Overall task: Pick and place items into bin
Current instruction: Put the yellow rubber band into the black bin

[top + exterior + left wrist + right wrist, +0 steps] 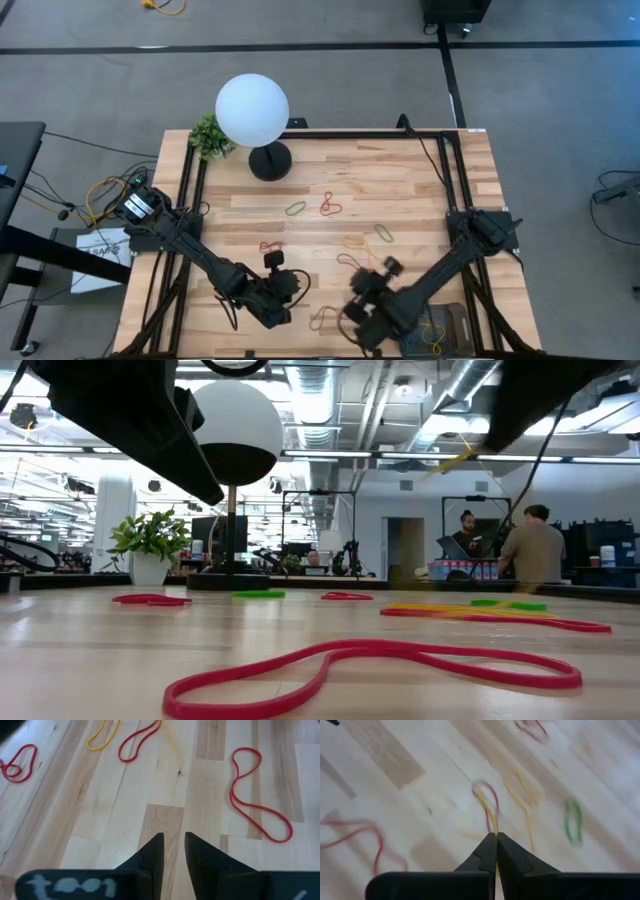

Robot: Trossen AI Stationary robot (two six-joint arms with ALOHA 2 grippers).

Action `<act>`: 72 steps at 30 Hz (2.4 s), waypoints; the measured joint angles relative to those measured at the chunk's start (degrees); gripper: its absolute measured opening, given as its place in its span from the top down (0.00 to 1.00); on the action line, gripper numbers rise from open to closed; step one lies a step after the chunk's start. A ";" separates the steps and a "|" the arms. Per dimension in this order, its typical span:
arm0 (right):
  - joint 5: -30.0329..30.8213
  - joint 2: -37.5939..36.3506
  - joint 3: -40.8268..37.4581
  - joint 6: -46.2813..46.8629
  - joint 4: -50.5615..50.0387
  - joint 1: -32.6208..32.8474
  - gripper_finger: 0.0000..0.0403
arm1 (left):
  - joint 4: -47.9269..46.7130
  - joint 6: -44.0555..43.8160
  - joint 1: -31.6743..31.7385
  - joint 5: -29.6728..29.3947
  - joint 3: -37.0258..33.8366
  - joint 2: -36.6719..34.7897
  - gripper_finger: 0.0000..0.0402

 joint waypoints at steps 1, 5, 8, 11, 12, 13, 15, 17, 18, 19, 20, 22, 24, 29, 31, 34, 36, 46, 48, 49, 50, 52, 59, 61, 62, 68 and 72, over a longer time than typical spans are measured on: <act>-1.77 -0.12 1.54 3.76 -3.16 1.14 1.00 | 0.02 -0.16 0.00 0.00 0.00 0.00 0.83; -9.38 -0.12 5.85 12.58 -10.80 6.01 1.00 | 0.00 -0.60 0.00 0.01 0.00 0.00 0.83; -16.04 -0.09 6.56 12.94 -10.81 9.41 1.00 | 0.00 -0.62 0.00 0.02 0.00 0.00 0.83; -24.11 -0.01 7.02 17.60 -9.93 13.25 1.00 | 0.02 -0.62 0.00 0.02 0.00 0.00 0.83; -26.86 0.03 7.01 19.98 -9.03 14.78 1.00 | 0.04 -0.63 0.00 0.01 0.00 0.00 0.83; -28.29 0.15 6.97 22.58 -7.77 16.37 1.00 | 0.08 -0.66 0.00 0.02 0.00 0.00 0.83; -28.49 0.23 6.94 27.84 -5.16 19.41 1.00 | 0.15 -0.89 0.00 0.01 0.00 0.00 0.83; -25.31 0.21 6.94 33.25 -3.77 22.37 1.00 | 0.15 -1.04 0.00 0.02 0.00 0.00 0.83; -22.98 0.21 6.94 35.75 -3.60 23.88 1.00 | 0.15 -1.06 0.00 0.02 0.00 0.00 0.83; -20.91 0.21 6.89 37.67 -3.63 25.16 1.00 | 0.14 -1.06 0.00 0.02 0.00 0.00 0.83; -18.98 0.20 6.58 38.98 -3.59 26.29 1.00 | 0.13 -1.06 0.00 0.02 0.00 0.00 0.83; -16.30 0.19 5.35 39.53 -3.65 28.00 1.00 | 0.13 -1.06 0.00 0.02 0.00 0.02 0.83; -14.86 0.21 3.67 39.51 -3.84 29.26 1.00 | 0.13 -1.08 0.00 0.02 0.00 0.00 0.83; -15.35 0.21 -2.18 39.46 -4.98 30.16 1.00 | 0.13 -1.06 0.00 0.02 0.00 0.00 0.83; -14.82 0.21 -4.19 38.83 -7.61 29.75 1.00 | 0.13 -1.06 0.00 0.00 0.00 0.02 0.83; -12.62 0.23 -6.69 35.42 -10.69 28.28 1.00 | 0.13 -1.06 0.00 0.00 0.00 0.02 0.83; -9.38 0.22 -7.38 32.61 -10.82 26.95 1.00 | 0.11 -1.06 0.00 0.02 0.00 0.01 0.83; 7.70 0.21 -7.60 15.02 -10.79 19.12 1.00 | 0.11 -1.01 0.50 0.02 0.00 0.01 0.83; 8.66 0.21 -7.27 12.52 -10.90 17.65 1.00 | 0.11 -1.01 0.50 0.00 0.00 0.02 0.83; 8.41 0.21 -6.85 11.12 -10.86 16.99 1.00 | 0.11 -1.01 0.50 0.00 0.00 0.02 0.83; 7.60 0.21 -6.13 9.77 -10.87 16.40 1.00 | 0.09 -1.01 0.50 0.00 0.00 0.02 0.83; 4.64 0.21 -3.95 7.21 -10.87 15.73 1.00 | 0.08 -0.99 0.50 0.00 0.00 0.02 0.83; -0.23 0.21 7.49 3.48 -10.78 17.55 1.00 | 0.07 -0.75 0.50 0.00 0.00 0.02 0.83; -0.18 0.21 10.38 3.42 -10.76 18.87 1.00 | 0.07 -0.74 0.50 0.00 0.00 0.02 0.83; -0.22 0.21 11.60 3.51 -10.78 19.54 1.00 | 0.07 -0.75 0.50 0.00 0.00 0.02 0.83; -0.23 0.21 15.15 10.28 -10.12 24.58 1.00 | 0.08 -0.80 0.50 0.00 0.00 0.02 0.83; -0.17 0.21 15.10 17.19 -7.94 28.37 1.00 | 0.09 -0.84 0.50 0.00 0.00 0.02 0.83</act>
